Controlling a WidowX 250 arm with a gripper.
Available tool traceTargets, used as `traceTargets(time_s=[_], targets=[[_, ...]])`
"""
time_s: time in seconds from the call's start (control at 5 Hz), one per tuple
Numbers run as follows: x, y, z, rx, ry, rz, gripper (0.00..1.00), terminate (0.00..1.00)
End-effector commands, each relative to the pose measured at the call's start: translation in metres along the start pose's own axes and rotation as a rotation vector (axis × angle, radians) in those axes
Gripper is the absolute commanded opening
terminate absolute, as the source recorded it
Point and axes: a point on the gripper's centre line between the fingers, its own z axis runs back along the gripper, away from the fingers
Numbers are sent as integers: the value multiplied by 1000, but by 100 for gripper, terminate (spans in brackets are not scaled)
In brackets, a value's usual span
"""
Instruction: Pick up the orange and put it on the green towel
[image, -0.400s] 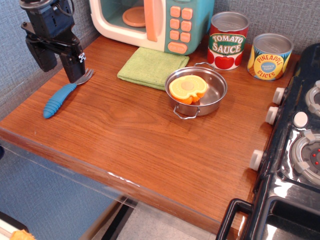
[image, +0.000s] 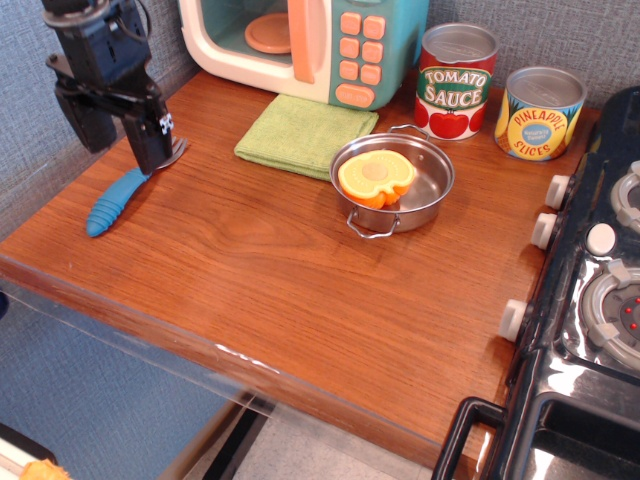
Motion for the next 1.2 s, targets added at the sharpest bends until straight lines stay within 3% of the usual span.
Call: traceTargets(time_s=[0.0, 0.4, 1.0], targets=[[34, -41, 9, -52, -58, -140, 100, 0], [73, -107, -1, -48, -84, -329, 100, 0], [122, -150, -24, -26, -106, -377, 100, 0]])
